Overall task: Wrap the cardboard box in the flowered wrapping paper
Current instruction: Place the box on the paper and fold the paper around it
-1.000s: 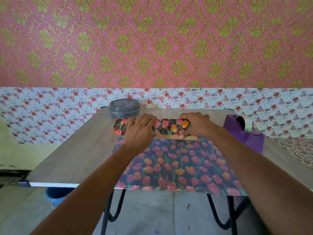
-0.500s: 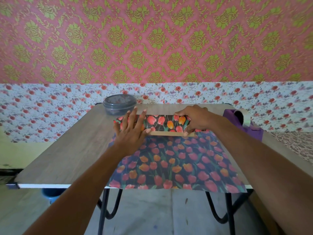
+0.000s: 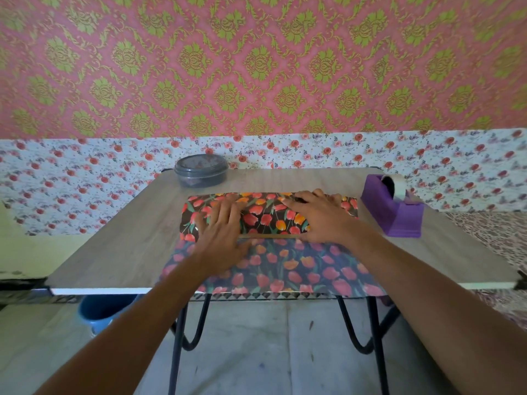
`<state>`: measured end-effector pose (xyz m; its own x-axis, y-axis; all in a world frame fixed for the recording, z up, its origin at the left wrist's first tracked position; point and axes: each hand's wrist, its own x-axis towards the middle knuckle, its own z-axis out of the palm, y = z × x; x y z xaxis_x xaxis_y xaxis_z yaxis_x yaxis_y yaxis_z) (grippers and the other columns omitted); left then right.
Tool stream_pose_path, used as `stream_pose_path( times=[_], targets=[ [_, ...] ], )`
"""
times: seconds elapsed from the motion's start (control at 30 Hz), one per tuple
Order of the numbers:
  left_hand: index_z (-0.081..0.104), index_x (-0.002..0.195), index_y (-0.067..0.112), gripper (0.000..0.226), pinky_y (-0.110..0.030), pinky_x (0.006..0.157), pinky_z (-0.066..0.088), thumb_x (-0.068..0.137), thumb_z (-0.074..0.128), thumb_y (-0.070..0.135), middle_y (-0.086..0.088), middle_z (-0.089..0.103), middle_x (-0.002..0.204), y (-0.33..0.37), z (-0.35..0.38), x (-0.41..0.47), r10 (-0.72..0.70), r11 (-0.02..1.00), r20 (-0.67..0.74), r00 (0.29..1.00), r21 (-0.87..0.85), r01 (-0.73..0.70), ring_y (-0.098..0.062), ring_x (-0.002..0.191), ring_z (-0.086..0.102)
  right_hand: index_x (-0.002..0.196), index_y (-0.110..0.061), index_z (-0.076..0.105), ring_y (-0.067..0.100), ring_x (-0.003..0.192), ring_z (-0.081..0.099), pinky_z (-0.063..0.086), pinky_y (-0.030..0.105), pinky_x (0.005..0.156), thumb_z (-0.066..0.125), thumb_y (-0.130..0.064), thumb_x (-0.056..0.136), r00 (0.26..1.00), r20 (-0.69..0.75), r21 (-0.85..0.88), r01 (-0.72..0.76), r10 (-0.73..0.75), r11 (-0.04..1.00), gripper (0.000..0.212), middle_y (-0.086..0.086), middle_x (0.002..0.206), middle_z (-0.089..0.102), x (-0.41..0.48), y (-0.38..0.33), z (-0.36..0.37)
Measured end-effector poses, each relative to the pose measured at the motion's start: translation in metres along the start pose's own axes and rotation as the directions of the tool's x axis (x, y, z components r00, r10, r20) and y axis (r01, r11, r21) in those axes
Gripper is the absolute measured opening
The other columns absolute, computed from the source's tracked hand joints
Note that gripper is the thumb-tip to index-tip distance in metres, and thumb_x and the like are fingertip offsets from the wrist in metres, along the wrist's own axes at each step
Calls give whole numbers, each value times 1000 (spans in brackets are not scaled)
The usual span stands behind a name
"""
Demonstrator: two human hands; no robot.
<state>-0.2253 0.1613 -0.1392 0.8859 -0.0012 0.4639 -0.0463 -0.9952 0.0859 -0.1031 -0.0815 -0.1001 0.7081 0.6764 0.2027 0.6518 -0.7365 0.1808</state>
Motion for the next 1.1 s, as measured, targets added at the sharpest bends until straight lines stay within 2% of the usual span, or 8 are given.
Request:
stream_pose_path(
  times=[0.17,0.27,0.37,0.5,0.8,0.93,1.0,1.1],
  targets=[
    [42,144,41,74,-69,112,17,84,41,84,11,25,157,16,-14,-36,358,928,89,929,-143,-344,-12,142,29,131,-30,55,24,154,9,19,61,111,76,-55,80,993,113,234,-40,13,972,60,4,168,18,21,2,-25],
    [45,144,40,75,-64,114,15,82,51,80,14,29,159,15,-10,-53,435,900,141,889,-44,-433,-10,145,29,105,-30,48,31,128,45,30,49,95,82,-46,75,979,203,269,-43,-13,962,47,-1,133,53,34,-1,-36],
    [64,131,34,54,-60,106,27,82,67,56,18,55,144,10,-15,-56,480,877,103,871,-70,-475,-4,136,46,110,-32,44,22,95,55,31,48,92,85,-46,70,972,234,303,-97,25,948,59,-3,102,58,42,-3,-43],
    [78,105,31,22,-57,95,37,89,64,36,16,70,121,-1,-21,-55,582,810,11,813,-94,-579,-5,116,63,148,-38,28,34,133,44,21,65,113,88,-52,65,969,247,261,-81,15,962,104,7,143,48,47,-7,-45],
    [81,90,24,12,-46,96,26,82,85,16,13,76,100,7,-43,-46,556,822,-150,818,-50,-568,-11,100,71,154,-38,34,33,144,34,24,65,113,90,-48,63,977,214,243,-60,7,968,107,8,154,40,48,-13,-48],
    [82,85,22,22,-62,86,39,78,83,1,12,78,97,-3,-62,-39,482,861,-299,824,-14,-509,-14,96,74,148,-38,47,29,110,56,21,63,108,86,-52,63,971,230,231,-120,65,965,94,3,125,51,49,-15,-51],
    [83,87,21,23,-56,87,35,79,82,0,11,78,98,-14,-68,-38,429,891,-320,845,-4,-454,-17,98,73,144,-37,52,30,109,56,19,65,107,82,-58,62,966,237,225,-159,104,961,90,-5,101,52,49,-12,-53],
    [83,87,16,24,-39,92,29,75,84,-4,5,78,97,-20,-67,-39,381,906,-343,859,-45,-420,-21,98,74,136,-31,58,32,118,53,18,69,107,81,-63,59,961,245,242,-191,130,951,87,-4,95,54,51,-9,-54]
  ],
)
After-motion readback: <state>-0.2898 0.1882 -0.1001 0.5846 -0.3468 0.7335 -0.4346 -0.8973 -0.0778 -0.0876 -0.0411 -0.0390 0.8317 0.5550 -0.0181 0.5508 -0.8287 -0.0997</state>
